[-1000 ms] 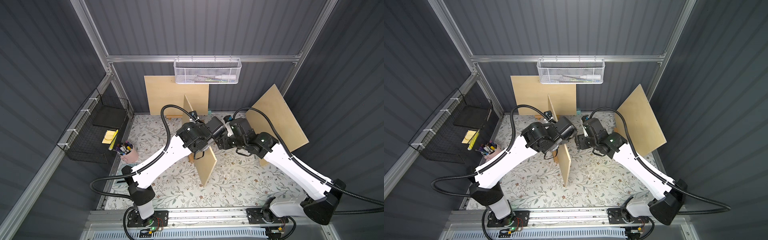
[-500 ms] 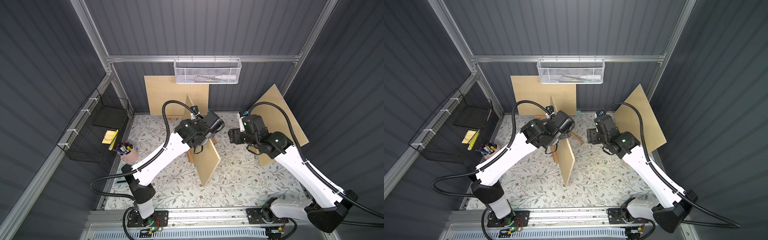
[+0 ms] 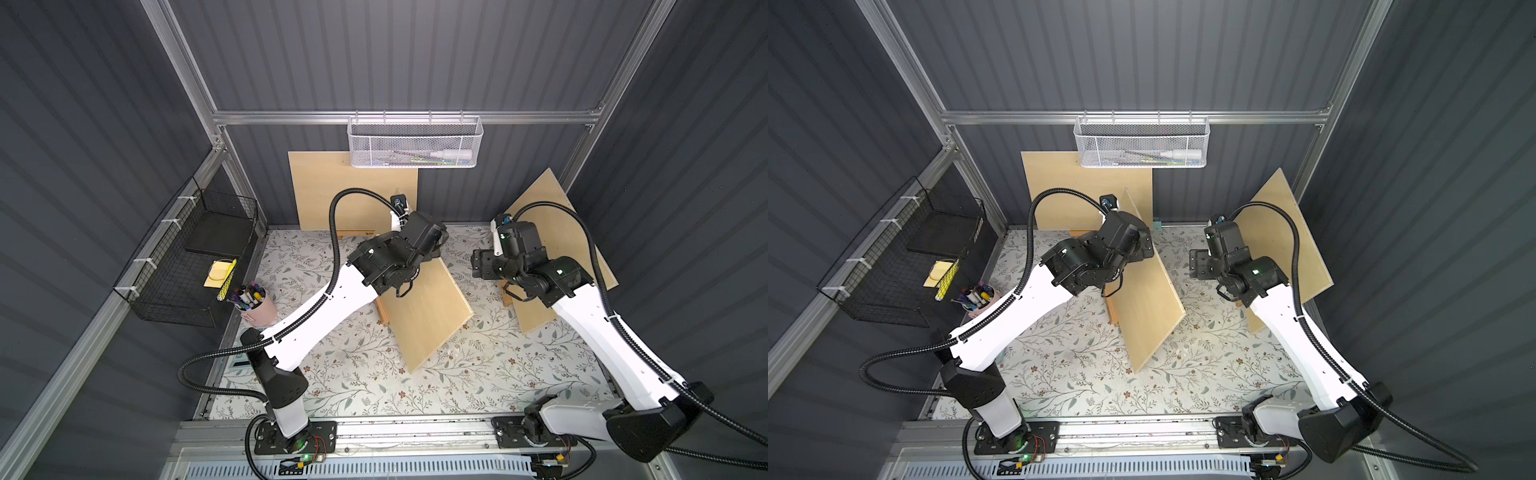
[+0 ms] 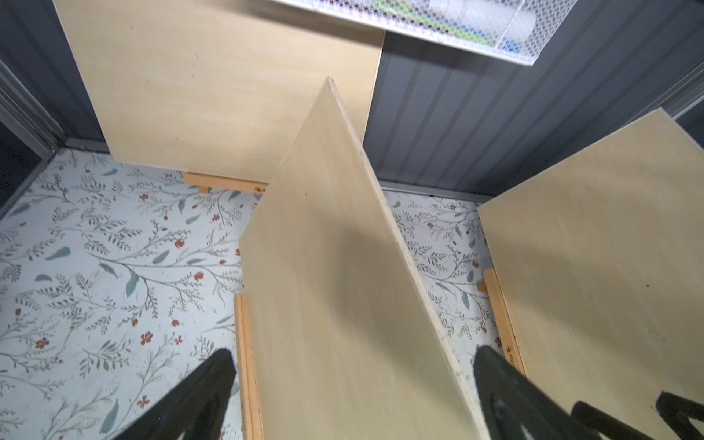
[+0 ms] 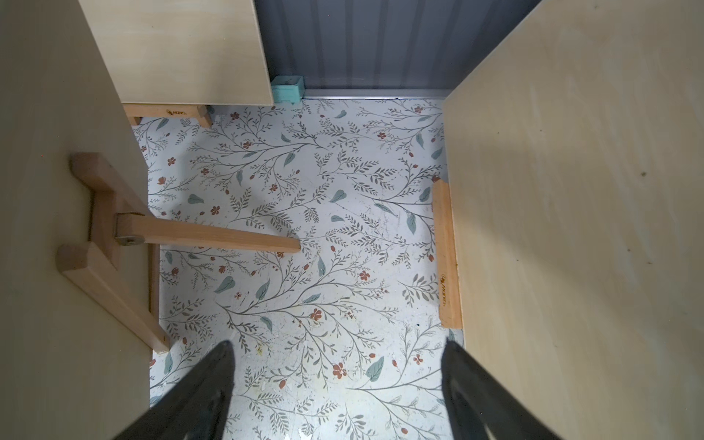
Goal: Assemble the easel
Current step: Place the drawing board on the easel, then reset both arms
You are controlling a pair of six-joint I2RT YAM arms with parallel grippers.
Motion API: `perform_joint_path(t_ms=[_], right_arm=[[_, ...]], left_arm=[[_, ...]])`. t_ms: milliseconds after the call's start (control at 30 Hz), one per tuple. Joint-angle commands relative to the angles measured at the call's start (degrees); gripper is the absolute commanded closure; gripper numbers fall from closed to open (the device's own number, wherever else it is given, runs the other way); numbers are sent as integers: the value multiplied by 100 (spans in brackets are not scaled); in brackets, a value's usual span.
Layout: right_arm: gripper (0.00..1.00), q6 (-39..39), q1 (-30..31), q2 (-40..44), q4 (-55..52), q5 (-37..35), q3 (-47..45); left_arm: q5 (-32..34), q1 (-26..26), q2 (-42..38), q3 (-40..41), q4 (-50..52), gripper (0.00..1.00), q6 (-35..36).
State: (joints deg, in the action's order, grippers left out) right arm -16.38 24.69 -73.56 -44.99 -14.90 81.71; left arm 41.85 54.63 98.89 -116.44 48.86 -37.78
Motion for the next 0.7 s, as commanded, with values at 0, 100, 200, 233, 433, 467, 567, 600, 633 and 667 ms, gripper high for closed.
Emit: perform_joint_path(t_ms=[0, 100, 200, 233, 433, 467, 567, 600, 633, 667], right_arm=[[14, -10, -308, 77, -84, -59, 80], [10, -51, -576, 171, 116, -104, -364], [1, -1, -690, 365, 766, -22, -1193], [1, 90, -710, 632, 1091, 21, -1543], [1, 1193, -772, 1085, 3130, -227, -3487], [1, 1194, -857, 1061, 3237, -206, -3597], [1, 1149, -966, 955, 3830, -485, -3982], [1, 1211, -966, 908, 4086, -671, -4119], [1, 1283, -974, 858, 4411, -859, -4302], [1, 1332, -992, 795, 4674, -995, -4450]], left_arm=[[956, -138, -596, 59, -374, 0, 792], [1251, -810, -1085, 450, 20, 1, 767], [1417, -1672, -1826, 1716, -251, 0, 934], [1291, -2018, -2072, 2237, -453, 0, 990], [1037, -2706, -2702, 5032, -2516, 0, 2145], [1036, -2749, -2672, 5249, -2617, 0, 2077], [633, -2958, -2437, 5745, -2899, 0, 1984], [583, -3034, -2291, 5810, -2893, 0, 2001], [615, -3082, -2130, 5866, -2931, 0, 2106], [745, -3147, -1999, 5928, -2975, 0, 2142]])
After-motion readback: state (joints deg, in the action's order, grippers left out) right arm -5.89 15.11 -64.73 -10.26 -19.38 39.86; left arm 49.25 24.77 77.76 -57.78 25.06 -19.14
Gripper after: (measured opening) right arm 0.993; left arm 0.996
